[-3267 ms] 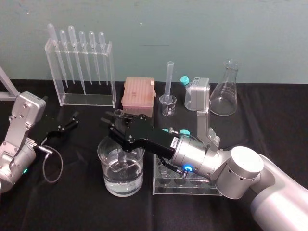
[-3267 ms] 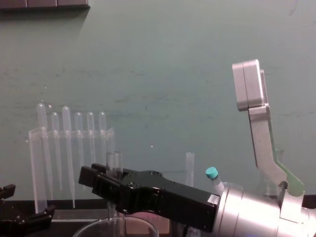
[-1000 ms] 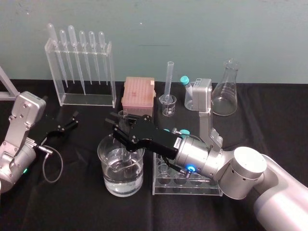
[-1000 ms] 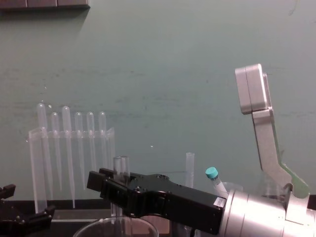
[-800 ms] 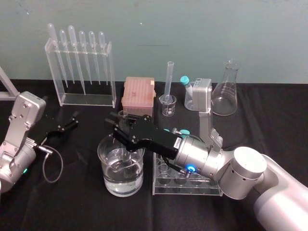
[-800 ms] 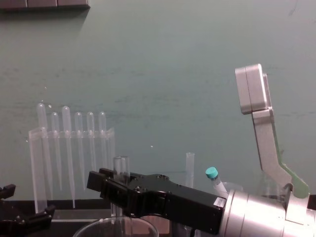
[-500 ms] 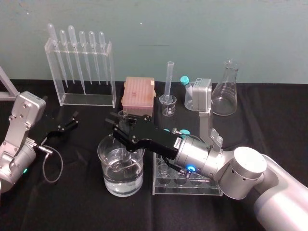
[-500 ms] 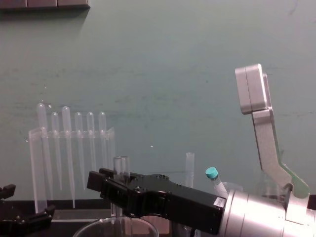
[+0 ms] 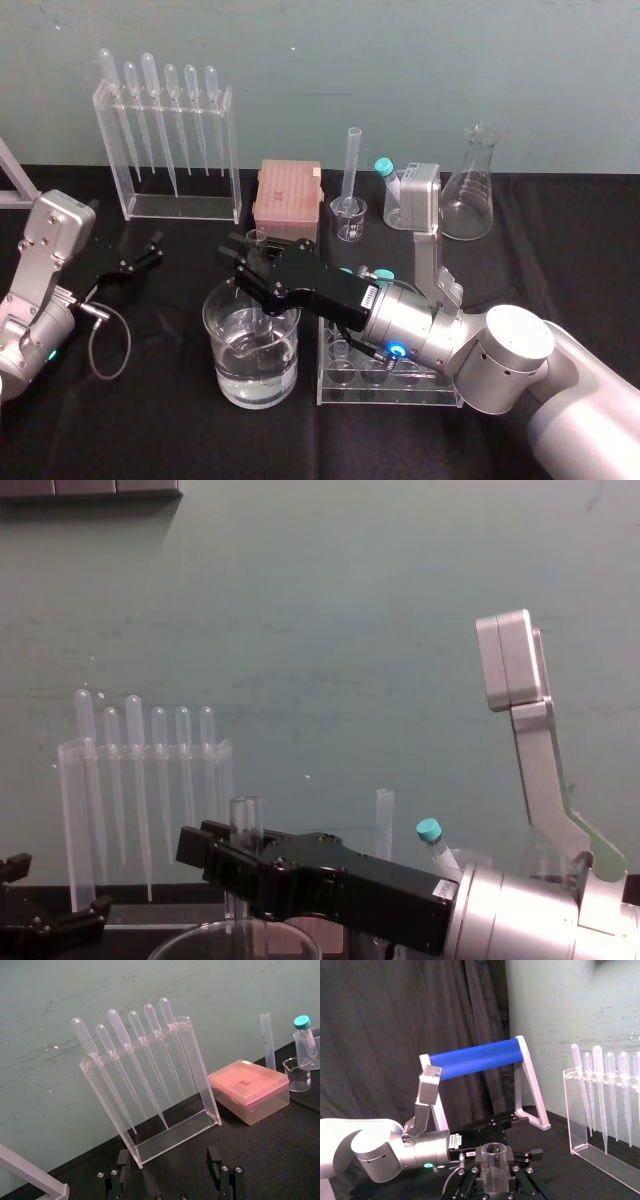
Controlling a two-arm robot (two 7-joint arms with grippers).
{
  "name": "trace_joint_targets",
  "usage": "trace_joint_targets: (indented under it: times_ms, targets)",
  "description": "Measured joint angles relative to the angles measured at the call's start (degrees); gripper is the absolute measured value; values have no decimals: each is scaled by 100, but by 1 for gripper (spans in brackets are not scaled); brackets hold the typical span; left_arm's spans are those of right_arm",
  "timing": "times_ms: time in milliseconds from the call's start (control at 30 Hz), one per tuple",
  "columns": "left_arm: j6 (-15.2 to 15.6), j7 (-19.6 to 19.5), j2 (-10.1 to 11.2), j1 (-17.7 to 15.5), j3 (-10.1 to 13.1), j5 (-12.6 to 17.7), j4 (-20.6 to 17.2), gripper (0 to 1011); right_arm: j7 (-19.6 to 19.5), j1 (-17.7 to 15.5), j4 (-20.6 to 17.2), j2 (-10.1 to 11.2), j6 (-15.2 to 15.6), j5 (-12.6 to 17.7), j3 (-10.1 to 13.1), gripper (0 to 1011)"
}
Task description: Hold the test tube with one hand and immerse one end into the beaker, then return it to the test tube rack.
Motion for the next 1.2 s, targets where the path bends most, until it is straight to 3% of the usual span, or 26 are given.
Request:
trace_joint_targets:
  times_ms: [1200]
  targets:
    - [0, 0, 0, 0, 0, 0, 0, 1000, 0, 0, 0, 0, 0, 0, 0, 210]
